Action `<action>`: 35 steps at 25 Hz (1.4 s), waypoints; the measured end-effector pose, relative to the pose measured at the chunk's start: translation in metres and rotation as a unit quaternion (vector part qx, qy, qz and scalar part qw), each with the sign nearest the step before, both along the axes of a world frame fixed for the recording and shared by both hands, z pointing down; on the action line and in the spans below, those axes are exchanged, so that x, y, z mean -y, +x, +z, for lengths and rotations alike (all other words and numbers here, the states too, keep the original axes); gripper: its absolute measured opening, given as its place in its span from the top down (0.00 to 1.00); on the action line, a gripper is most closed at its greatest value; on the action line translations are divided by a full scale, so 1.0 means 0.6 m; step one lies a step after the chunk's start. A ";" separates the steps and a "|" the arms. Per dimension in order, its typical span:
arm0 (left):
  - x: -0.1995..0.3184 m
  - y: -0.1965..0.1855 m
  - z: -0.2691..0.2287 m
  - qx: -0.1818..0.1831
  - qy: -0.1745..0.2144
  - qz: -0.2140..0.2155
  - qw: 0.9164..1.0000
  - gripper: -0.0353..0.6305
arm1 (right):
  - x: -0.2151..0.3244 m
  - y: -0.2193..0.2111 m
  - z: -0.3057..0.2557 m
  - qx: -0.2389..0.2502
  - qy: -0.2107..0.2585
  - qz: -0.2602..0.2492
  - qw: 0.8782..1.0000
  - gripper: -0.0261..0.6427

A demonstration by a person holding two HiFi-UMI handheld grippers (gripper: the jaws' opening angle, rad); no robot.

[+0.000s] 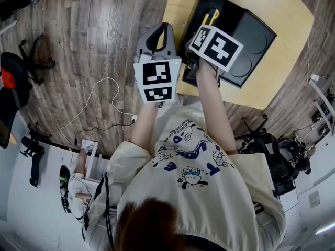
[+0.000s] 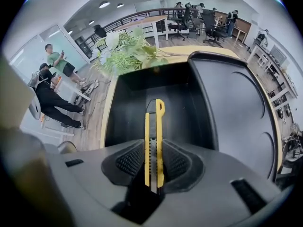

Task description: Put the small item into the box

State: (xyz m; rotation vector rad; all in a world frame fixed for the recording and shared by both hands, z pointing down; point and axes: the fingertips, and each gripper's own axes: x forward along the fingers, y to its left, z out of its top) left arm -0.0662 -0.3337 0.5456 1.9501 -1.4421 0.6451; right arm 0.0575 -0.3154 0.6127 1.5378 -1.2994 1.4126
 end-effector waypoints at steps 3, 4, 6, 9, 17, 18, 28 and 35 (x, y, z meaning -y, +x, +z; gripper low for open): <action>-0.003 -0.002 -0.005 -0.002 0.005 -0.001 1.000 0.91 | 0.002 -0.002 -0.008 0.002 0.016 0.000 1.000 0.76; -0.001 -0.003 -0.009 -0.003 0.009 -0.001 1.000 0.91 | 0.006 -0.004 -0.014 0.006 0.024 0.000 1.000 0.75; 0.005 -0.005 -0.023 -0.004 0.019 0.000 1.000 0.91 | 0.016 -0.010 -0.031 0.015 0.044 -0.001 0.999 0.75; 0.014 -0.005 -0.053 -0.007 0.041 0.004 0.999 0.91 | 0.030 -0.012 -0.073 0.018 0.093 -0.008 0.995 0.79; 0.022 0.010 -0.149 -0.016 0.107 0.017 0.994 0.91 | 0.040 -0.032 -0.205 0.000 0.258 -0.104 0.960 0.90; 0.024 0.012 -0.163 -0.017 0.116 0.018 0.993 0.91 | 0.038 -0.033 -0.221 0.000 0.271 -0.112 0.956 0.90; 0.022 0.016 -0.268 -0.022 0.189 0.015 0.982 0.91 | 0.046 -0.017 -0.360 -0.018 0.393 -0.132 0.910 0.90; 0.008 0.023 -0.343 -0.019 0.239 0.023 0.971 0.91 | 0.037 -0.023 -0.450 -0.019 0.476 -0.132 0.869 0.91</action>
